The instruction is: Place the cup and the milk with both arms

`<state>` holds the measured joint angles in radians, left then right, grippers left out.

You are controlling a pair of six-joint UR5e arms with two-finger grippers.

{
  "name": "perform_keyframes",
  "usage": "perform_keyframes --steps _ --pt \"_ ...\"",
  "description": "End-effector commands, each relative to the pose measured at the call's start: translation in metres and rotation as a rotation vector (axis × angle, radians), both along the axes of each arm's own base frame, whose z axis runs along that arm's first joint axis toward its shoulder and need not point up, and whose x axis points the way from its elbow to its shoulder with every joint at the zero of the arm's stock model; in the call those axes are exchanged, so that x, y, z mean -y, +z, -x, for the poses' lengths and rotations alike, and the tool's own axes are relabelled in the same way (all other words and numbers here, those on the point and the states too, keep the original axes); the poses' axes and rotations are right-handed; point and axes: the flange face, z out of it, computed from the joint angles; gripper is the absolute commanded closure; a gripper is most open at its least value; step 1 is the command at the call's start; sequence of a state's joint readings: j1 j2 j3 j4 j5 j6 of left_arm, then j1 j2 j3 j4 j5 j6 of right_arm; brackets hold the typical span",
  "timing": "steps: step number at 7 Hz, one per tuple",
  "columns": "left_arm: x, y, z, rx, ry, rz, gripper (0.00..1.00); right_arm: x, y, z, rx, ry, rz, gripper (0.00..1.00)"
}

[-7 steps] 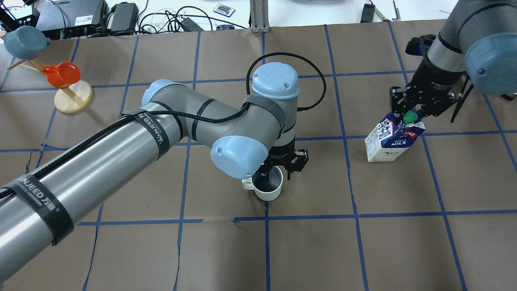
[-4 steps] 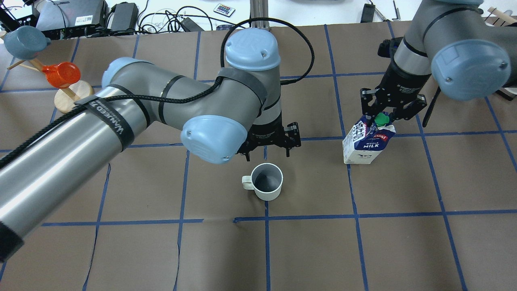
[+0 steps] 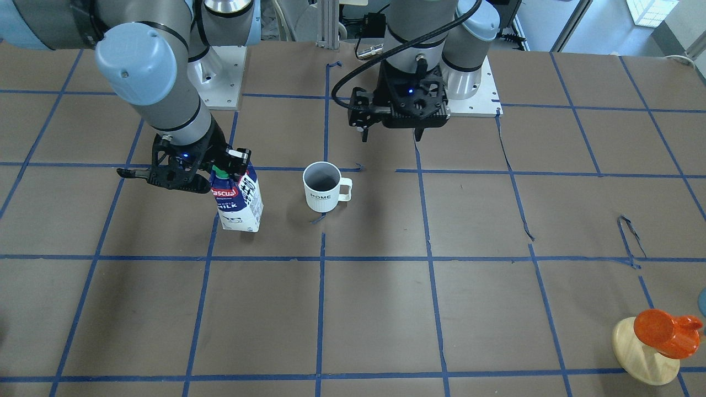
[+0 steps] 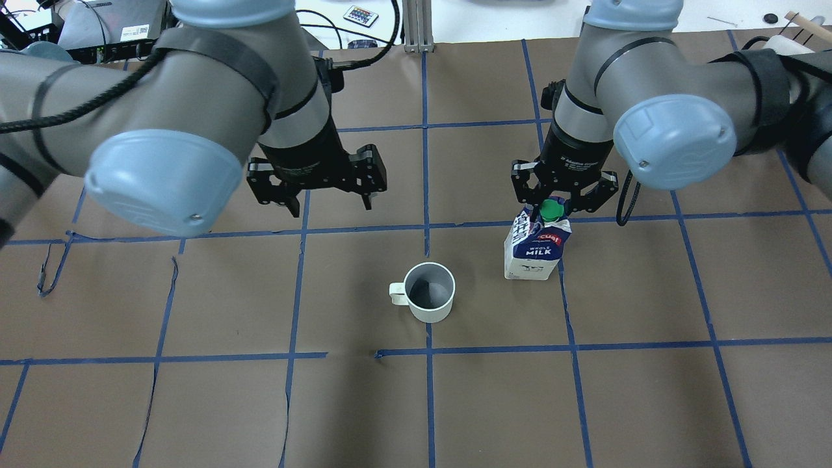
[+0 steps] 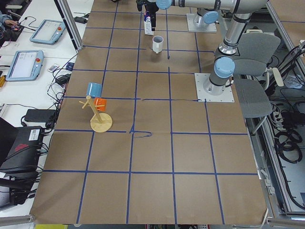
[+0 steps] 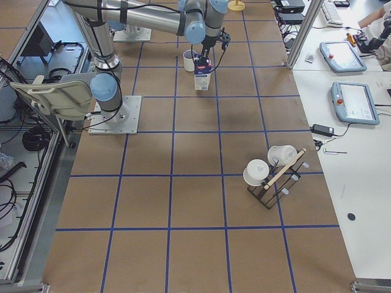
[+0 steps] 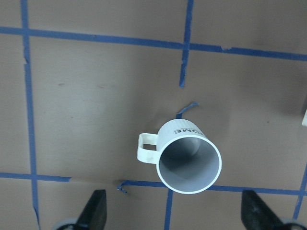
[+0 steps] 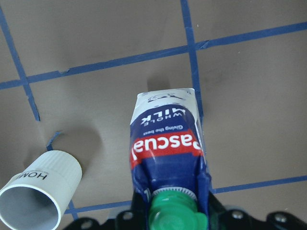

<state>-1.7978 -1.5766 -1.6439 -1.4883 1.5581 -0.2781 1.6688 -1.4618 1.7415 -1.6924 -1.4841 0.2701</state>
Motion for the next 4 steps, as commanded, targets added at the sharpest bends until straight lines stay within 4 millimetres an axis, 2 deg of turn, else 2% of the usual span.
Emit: perform_keyframes --steps 1,2,3,4 --pt "0.009 0.024 -0.049 0.061 -0.081 0.029 0.00 -0.013 -0.004 -0.034 -0.007 -0.006 -0.010 0.65" --pt "0.015 0.037 -0.053 0.058 -0.079 0.050 0.00 -0.016 -0.007 -0.038 -0.008 0.002 -0.016 0.65" --pt "0.032 0.052 -0.060 0.056 -0.064 0.045 0.00 -0.021 -0.010 -0.043 -0.007 0.025 -0.020 0.64" --pt "0.031 0.064 -0.065 0.063 -0.100 -0.008 0.00 -0.024 -0.011 -0.051 -0.005 0.043 -0.013 0.64"
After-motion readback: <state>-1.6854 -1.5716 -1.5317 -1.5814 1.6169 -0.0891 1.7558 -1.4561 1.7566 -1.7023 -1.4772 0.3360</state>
